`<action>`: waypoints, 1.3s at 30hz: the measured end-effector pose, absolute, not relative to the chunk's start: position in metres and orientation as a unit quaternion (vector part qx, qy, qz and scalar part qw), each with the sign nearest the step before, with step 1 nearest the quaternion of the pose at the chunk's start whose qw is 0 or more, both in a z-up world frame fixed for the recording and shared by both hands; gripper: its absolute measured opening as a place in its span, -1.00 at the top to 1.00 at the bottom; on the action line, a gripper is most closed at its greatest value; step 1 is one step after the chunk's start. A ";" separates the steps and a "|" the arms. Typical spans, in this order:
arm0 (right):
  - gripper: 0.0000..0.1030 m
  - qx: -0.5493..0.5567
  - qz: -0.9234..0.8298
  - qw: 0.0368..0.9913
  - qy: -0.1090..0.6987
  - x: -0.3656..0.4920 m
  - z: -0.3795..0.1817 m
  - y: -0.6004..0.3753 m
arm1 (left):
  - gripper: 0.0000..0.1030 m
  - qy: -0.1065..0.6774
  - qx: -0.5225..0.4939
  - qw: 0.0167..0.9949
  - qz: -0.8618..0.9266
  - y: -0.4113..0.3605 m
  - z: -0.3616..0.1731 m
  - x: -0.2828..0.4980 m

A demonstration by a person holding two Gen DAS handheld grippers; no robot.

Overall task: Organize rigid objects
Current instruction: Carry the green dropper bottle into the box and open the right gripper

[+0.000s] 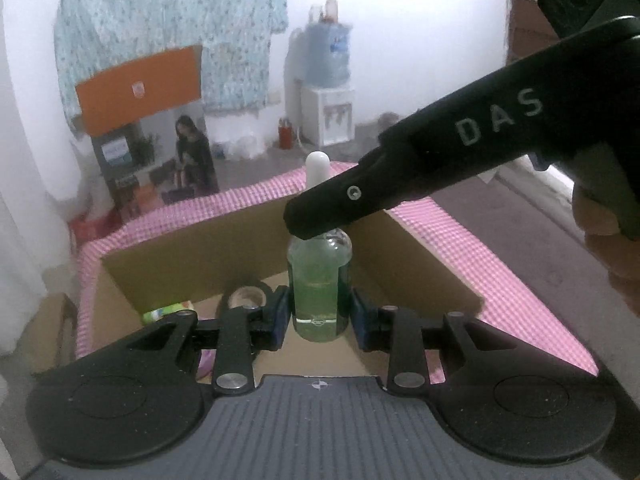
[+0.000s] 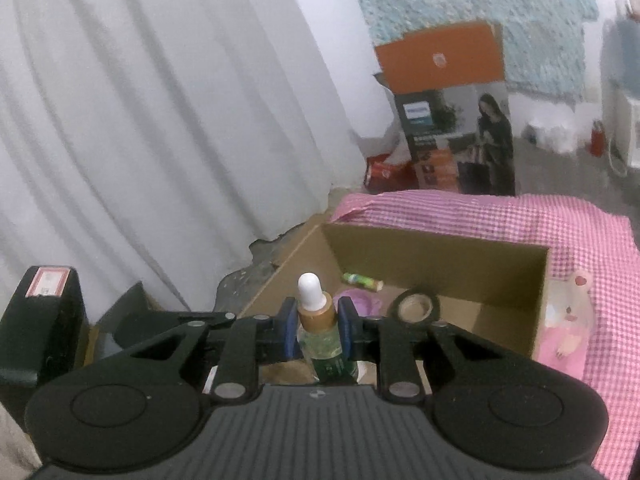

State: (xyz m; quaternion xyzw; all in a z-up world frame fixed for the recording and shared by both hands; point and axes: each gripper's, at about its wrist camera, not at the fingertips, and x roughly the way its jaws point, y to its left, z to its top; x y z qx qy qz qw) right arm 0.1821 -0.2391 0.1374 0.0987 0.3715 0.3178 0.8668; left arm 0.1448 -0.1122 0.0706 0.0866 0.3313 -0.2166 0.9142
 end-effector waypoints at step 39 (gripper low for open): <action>0.14 -0.027 0.219 0.876 0.428 0.284 0.058 -0.230 | -0.26 0.423 0.043 0.884 -0.192 -0.136 0.035 0.222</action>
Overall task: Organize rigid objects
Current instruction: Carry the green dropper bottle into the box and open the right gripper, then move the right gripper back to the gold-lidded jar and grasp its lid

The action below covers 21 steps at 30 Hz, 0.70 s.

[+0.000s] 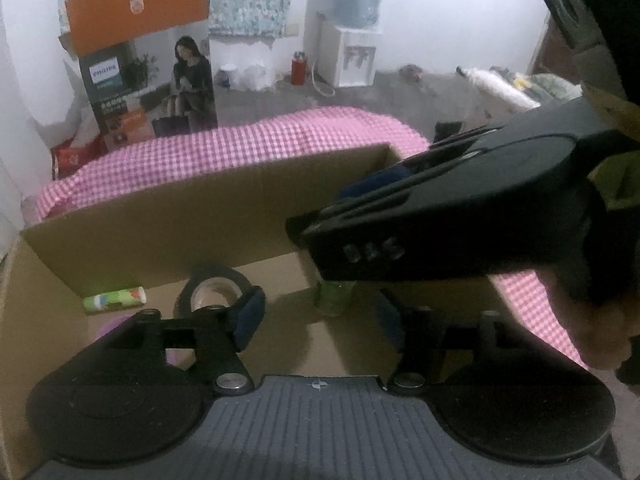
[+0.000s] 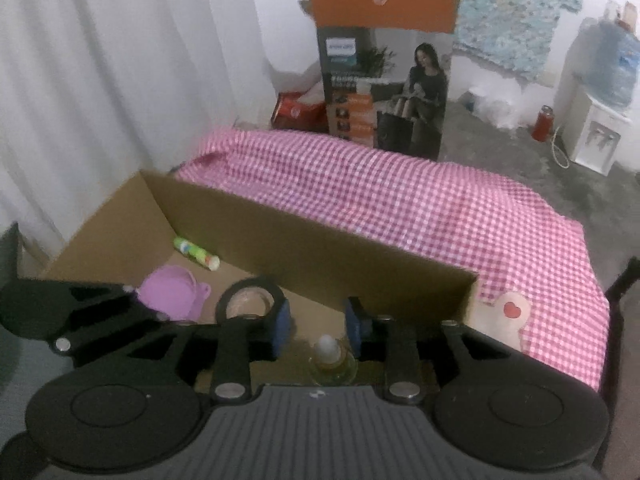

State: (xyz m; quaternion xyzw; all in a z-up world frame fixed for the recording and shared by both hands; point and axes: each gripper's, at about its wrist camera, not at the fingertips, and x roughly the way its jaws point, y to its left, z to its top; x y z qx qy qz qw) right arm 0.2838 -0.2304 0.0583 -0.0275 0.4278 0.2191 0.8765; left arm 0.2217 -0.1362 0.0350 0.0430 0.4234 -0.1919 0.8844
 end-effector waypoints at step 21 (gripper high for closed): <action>-0.19 0.172 0.303 0.854 0.387 0.079 0.091 -0.255 | -0.86 0.368 0.099 0.896 -0.228 -0.054 0.054 0.036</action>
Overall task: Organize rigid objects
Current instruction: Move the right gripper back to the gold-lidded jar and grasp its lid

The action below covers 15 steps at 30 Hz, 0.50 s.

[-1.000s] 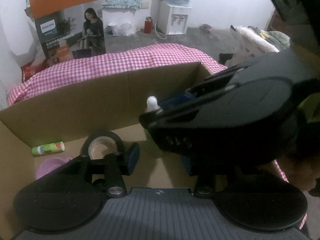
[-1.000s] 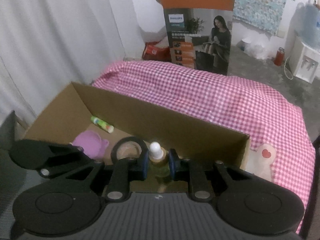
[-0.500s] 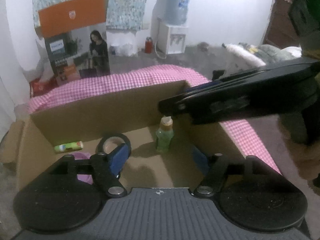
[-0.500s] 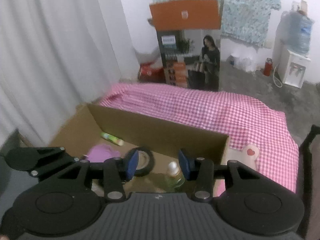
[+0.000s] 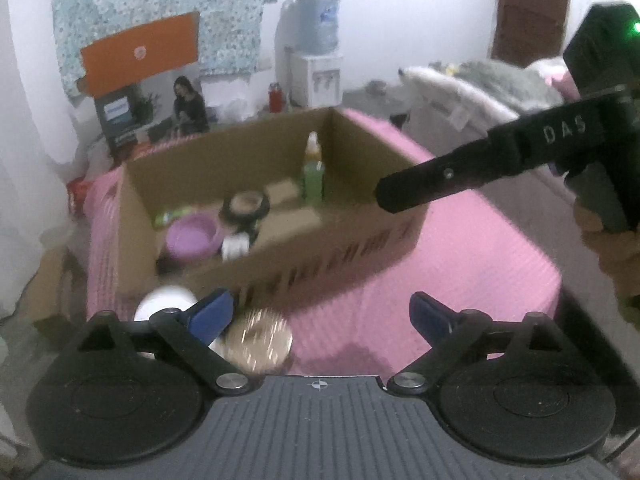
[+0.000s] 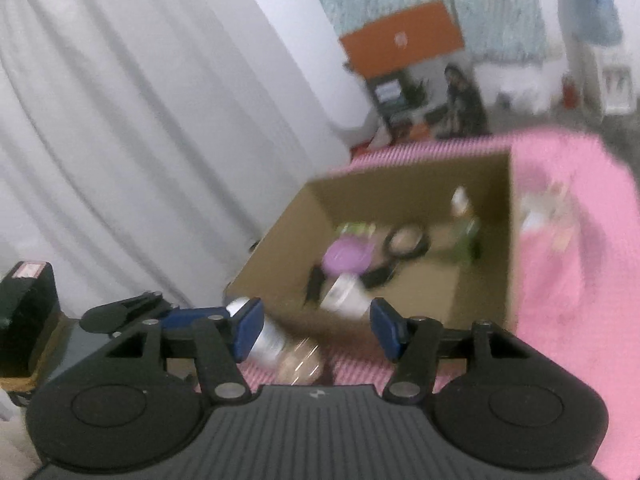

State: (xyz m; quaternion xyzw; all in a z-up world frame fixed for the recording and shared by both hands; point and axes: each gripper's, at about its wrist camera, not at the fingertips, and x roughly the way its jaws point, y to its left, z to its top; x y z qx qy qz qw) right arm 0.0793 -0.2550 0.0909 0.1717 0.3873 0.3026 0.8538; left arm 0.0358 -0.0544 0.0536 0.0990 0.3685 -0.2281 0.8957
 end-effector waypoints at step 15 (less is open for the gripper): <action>-0.04 0.184 0.296 0.799 0.489 0.119 0.012 -0.181 | -0.85 0.394 0.106 0.895 -0.182 -0.038 -0.031 0.057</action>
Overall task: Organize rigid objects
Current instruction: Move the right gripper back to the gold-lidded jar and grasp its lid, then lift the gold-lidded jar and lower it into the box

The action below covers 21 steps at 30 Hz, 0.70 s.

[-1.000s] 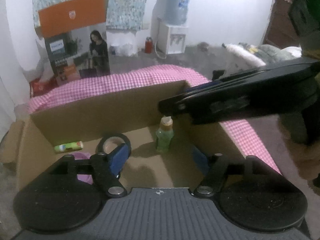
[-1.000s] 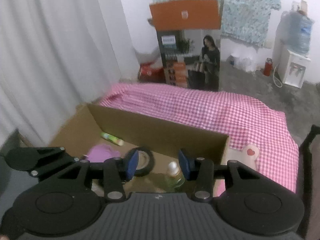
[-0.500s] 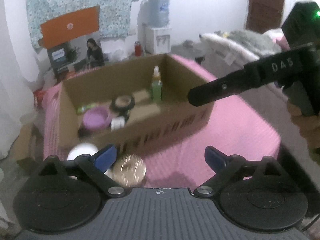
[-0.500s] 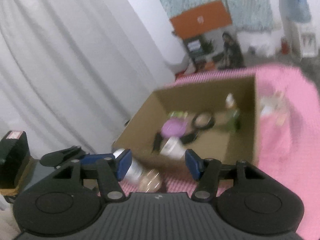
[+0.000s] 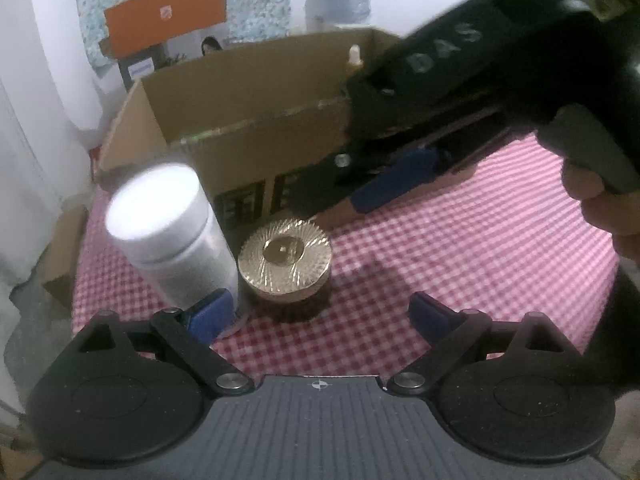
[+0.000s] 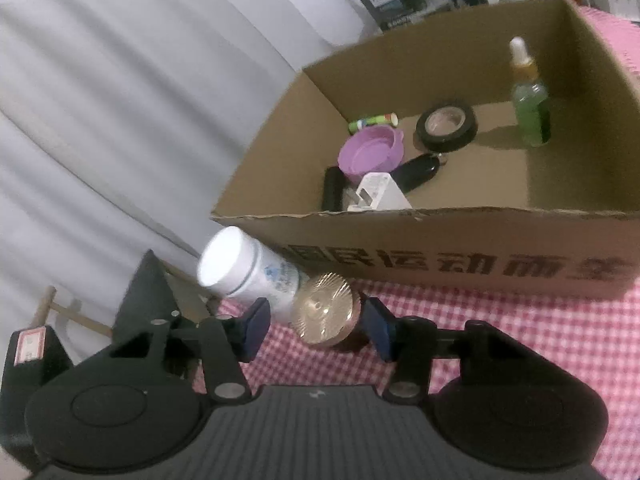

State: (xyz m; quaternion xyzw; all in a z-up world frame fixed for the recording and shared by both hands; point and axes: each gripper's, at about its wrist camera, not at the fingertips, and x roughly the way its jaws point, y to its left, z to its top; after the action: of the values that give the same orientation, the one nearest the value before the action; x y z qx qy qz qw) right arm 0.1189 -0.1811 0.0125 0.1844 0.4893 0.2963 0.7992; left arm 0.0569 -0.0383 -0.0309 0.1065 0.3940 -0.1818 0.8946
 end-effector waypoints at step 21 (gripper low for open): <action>0.05 0.171 0.280 0.788 0.521 0.114 -0.007 -0.188 | -0.82 0.380 0.107 0.886 -0.244 -0.064 -0.039 0.049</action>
State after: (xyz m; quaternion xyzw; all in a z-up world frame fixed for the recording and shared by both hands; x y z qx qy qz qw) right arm 0.1138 -0.1881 -0.0071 0.1710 0.5207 0.2796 0.7883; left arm 0.0486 -0.0637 -0.0393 0.1068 0.3800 -0.2444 0.8857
